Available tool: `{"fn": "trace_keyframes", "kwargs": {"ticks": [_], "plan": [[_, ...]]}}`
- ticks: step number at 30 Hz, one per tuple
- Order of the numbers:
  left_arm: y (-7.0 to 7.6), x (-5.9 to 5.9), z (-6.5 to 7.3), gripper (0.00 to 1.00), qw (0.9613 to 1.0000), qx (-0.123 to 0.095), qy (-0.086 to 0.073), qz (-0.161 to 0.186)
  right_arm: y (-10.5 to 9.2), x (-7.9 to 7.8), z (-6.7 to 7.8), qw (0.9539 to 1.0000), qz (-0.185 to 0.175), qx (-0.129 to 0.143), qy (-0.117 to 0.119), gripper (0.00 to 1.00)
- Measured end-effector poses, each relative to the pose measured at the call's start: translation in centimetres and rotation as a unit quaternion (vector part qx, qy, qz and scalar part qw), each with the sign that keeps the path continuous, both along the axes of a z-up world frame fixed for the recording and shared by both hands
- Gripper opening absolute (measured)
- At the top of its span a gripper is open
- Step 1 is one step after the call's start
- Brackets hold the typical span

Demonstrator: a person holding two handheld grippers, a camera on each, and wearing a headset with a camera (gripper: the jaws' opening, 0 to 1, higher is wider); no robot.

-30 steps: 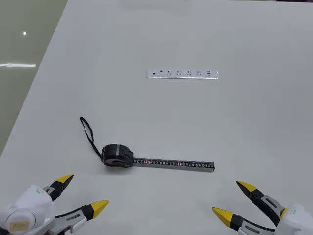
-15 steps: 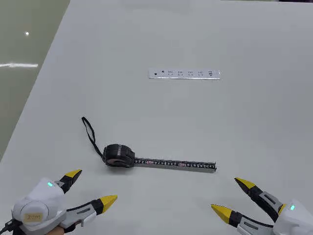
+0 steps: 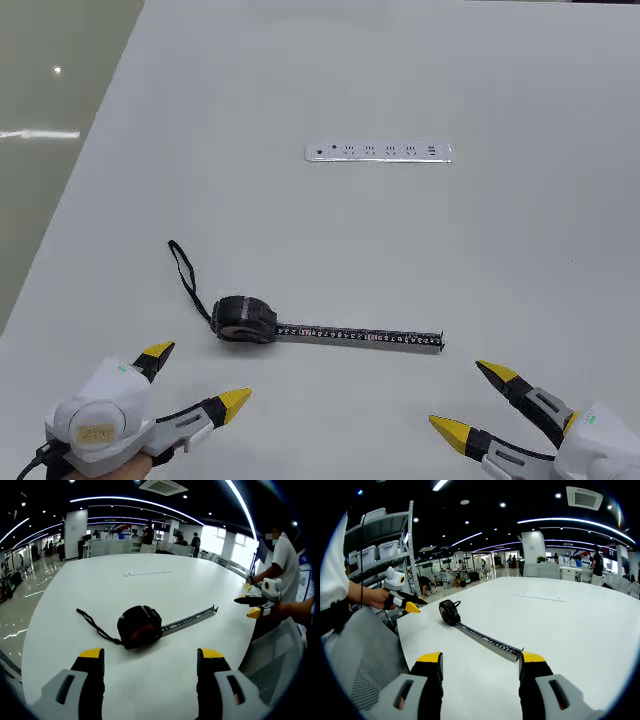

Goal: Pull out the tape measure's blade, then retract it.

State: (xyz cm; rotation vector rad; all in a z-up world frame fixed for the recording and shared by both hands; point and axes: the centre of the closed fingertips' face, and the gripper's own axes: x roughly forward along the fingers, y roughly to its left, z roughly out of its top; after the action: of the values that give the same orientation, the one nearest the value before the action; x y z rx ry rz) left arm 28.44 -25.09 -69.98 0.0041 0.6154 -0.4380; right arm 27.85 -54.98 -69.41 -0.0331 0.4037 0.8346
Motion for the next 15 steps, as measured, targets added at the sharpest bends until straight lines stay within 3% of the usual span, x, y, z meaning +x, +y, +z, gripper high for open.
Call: {"fn": "trace_keyframes", "kwargs": {"ticks": [7,15], "plan": [[-0.6,0.8,-0.3,0.77,0.9999,0.002,0.008,0.009,0.0,0.4,0.0,1.0000,0.004,-0.001,-0.002,0.61],[-1.2,1.5,-0.9,0.80,0.9996,0.019,0.015,0.013,0.1,0.8,-0.1,1.0000,0.006,0.001,-0.002,0.61]]}}
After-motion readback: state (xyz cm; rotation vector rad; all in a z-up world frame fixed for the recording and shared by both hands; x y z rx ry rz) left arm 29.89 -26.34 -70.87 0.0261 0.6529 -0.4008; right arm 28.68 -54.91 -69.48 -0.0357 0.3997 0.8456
